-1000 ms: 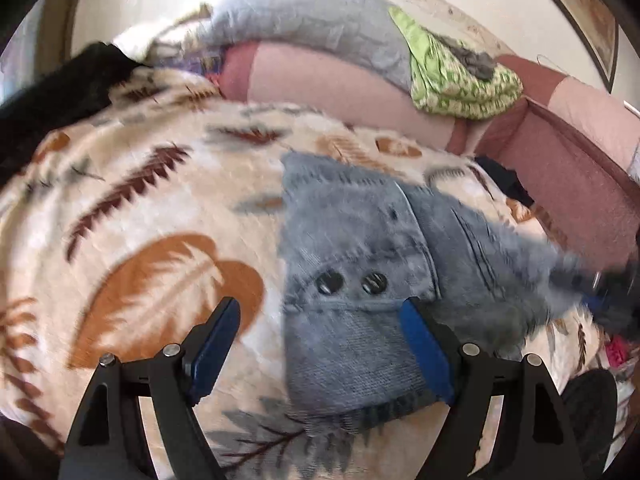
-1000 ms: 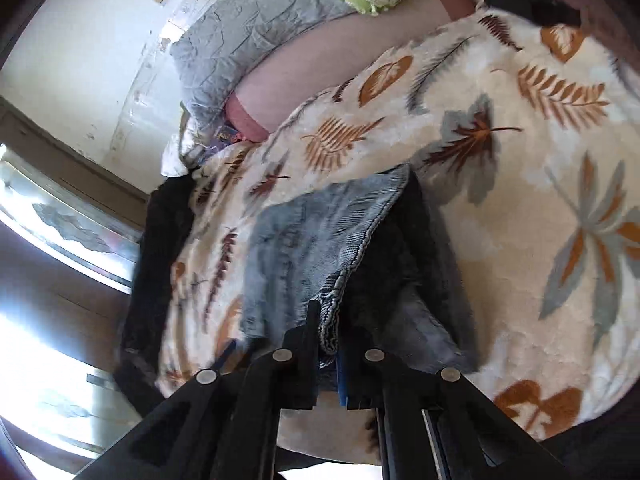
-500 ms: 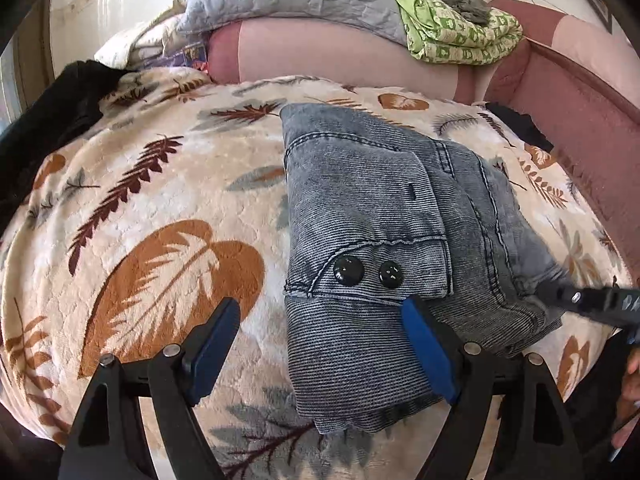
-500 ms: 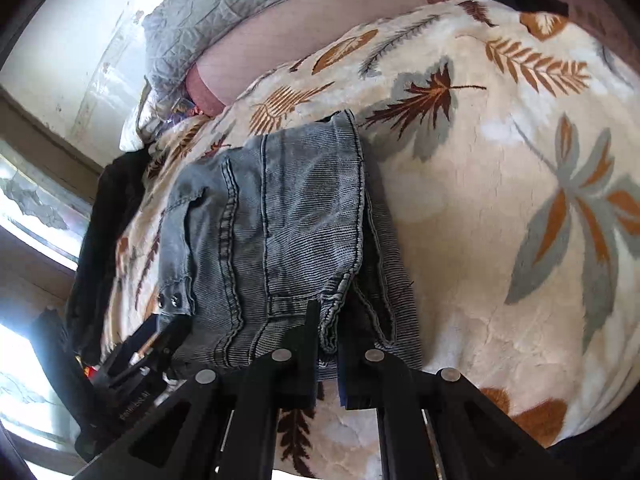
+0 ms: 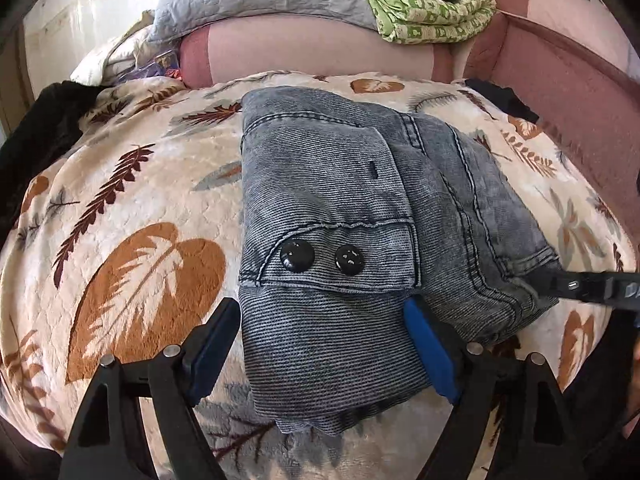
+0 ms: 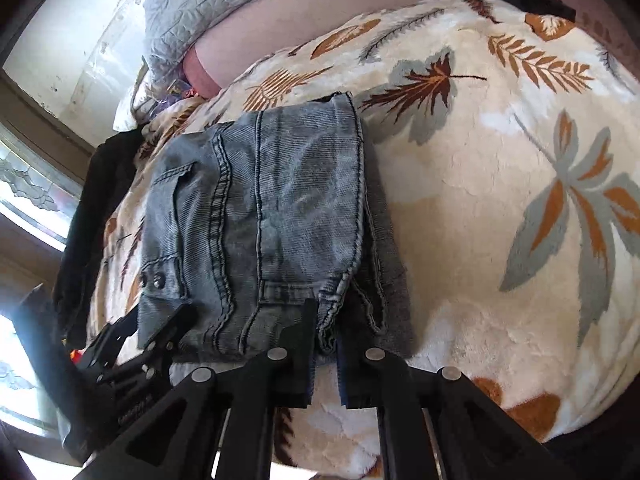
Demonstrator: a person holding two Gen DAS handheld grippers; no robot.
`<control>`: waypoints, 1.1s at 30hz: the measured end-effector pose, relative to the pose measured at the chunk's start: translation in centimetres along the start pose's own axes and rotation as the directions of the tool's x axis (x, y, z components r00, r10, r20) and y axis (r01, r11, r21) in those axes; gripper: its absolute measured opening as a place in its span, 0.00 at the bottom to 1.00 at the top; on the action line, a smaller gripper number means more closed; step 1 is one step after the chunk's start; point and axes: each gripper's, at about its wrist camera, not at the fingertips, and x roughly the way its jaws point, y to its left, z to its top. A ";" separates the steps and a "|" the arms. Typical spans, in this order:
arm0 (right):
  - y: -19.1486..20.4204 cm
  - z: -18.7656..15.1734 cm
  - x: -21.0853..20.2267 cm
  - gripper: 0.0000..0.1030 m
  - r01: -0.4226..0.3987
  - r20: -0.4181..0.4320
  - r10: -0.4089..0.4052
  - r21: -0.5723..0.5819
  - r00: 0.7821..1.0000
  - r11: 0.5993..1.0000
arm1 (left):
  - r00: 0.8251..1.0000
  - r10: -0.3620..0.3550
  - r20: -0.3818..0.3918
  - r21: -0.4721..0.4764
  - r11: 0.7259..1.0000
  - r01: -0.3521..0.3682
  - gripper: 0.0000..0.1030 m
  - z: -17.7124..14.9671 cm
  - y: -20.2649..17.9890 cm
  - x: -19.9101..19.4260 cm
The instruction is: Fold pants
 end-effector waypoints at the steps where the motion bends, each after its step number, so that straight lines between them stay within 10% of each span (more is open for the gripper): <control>1: -0.2 0.1 -0.6 0.11 -0.003 -0.007 0.003 0.009 1.000 1.000 | 1.000 0.001 0.004 -0.001 1.000 -0.001 0.83 -0.1 0.0 -0.1; 6: 1.5 1.9 -5.5 0.18 0.055 0.119 -0.053 -0.015 0.991 0.998 | 1.000 -0.001 0.004 -0.007 1.000 0.001 0.83 -0.2 -0.1 0.0; 10: 5.4 5.4 -5.7 0.24 -0.128 0.139 0.135 -0.064 0.981 0.990 | 1.000 -0.001 0.007 -0.006 1.000 0.001 0.83 -0.3 -0.1 0.0; 15: 8.9 10.9 1.1 0.34 -0.406 -0.031 0.405 -0.033 0.914 0.913 | 1.000 -0.008 0.008 -0.011 1.000 0.008 0.83 -0.3 0.1 0.2; 17: 7.2 12.1 5.1 0.38 -0.346 -0.071 0.344 -0.010 0.936 0.938 | 1.000 -0.011 0.008 -0.012 1.000 0.011 0.83 -0.3 0.1 0.2; 20: 0.6 11.0 11.0 0.00 -0.288 -0.134 0.330 0.257 0.934 0.922 | 1.000 -0.016 0.005 -0.009 1.000 0.016 0.83 -0.3 0.1 0.4; 21: -0.4 10.7 11.0 0.00 -0.344 -0.109 0.390 0.299 0.914 0.890 | 1.000 -0.022 0.004 -0.011 1.000 0.022 0.83 -0.3 0.2 0.5; 25: 2.5 10.5 7.9 0.09 -0.242 -0.110 0.260 0.151 0.959 0.958 | 0.999 -0.033 -0.001 -0.014 0.999 0.033 0.83 -0.1 0.3 0.6; 28: 4.9 10.2 5.1 0.09 -0.332 -0.079 0.335 0.052 0.939 0.942 | 0.999 -0.039 -0.004 -0.017 0.999 0.039 0.83 -0.1 0.4 0.6; 31: 4.4 8.7 5.9 0.27 -0.274 -0.123 0.274 0.022 0.954 0.962 | 0.999 -0.040 -0.003 -0.016 0.999 0.040 0.83 -0.1 0.4 0.6; 33: 1.7 7.4 8.0 0.13 -0.253 -0.145 0.259 0.059 0.955 0.966 | 0.999 -0.039 -0.009 -0.015 0.999 0.039 0.83 -0.1 0.3 0.8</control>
